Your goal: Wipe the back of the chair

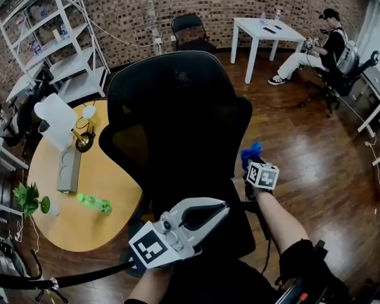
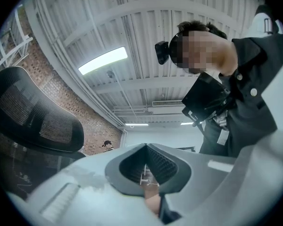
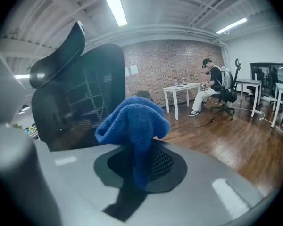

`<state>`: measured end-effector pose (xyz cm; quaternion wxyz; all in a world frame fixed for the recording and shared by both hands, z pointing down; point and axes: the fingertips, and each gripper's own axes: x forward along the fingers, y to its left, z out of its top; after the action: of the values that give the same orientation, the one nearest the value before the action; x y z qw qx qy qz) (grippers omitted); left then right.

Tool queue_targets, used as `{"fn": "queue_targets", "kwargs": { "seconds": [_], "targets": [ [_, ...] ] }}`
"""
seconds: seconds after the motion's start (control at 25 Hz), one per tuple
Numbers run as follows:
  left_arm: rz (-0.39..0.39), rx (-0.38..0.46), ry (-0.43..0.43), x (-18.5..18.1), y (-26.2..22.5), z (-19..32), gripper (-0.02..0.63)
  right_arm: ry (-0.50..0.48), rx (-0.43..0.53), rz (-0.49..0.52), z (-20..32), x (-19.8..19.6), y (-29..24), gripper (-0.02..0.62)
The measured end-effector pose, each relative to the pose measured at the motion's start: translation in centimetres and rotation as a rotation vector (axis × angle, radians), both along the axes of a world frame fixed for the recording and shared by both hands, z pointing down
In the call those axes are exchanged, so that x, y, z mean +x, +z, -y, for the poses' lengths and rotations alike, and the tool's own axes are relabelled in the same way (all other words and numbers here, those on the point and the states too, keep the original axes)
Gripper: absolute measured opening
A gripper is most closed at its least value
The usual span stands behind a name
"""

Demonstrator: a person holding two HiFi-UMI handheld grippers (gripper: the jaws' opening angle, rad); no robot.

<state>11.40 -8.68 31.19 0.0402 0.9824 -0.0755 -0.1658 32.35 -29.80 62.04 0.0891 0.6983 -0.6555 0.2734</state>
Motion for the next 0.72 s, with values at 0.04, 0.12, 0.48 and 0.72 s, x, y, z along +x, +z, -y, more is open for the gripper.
{"fn": "queue_targets", "kwargs": {
  "seconds": [0.04,0.12,0.48,0.72],
  "targets": [
    [-0.005,-0.001,-0.007,-0.3,-0.2,-0.1,0.005,-0.014,-0.016,0.007,0.0,-1.0,0.6,0.054],
    [-0.011,-0.006,-0.031,-1.2,-0.5,-0.4,0.005,-0.051,-0.056,0.020,-0.1,-3.6,1.9,0.054],
    [0.019,-0.064,-0.240,-8.5,1.2,-1.5,0.005,-0.286,-0.167,0.054,0.1,-17.5,7.5,0.054],
    [0.018,-0.101,-0.372,-13.3,2.8,-2.4,0.005,-0.436,-0.204,0.071,-0.8,-26.7,9.8,0.054]
  ]
}}
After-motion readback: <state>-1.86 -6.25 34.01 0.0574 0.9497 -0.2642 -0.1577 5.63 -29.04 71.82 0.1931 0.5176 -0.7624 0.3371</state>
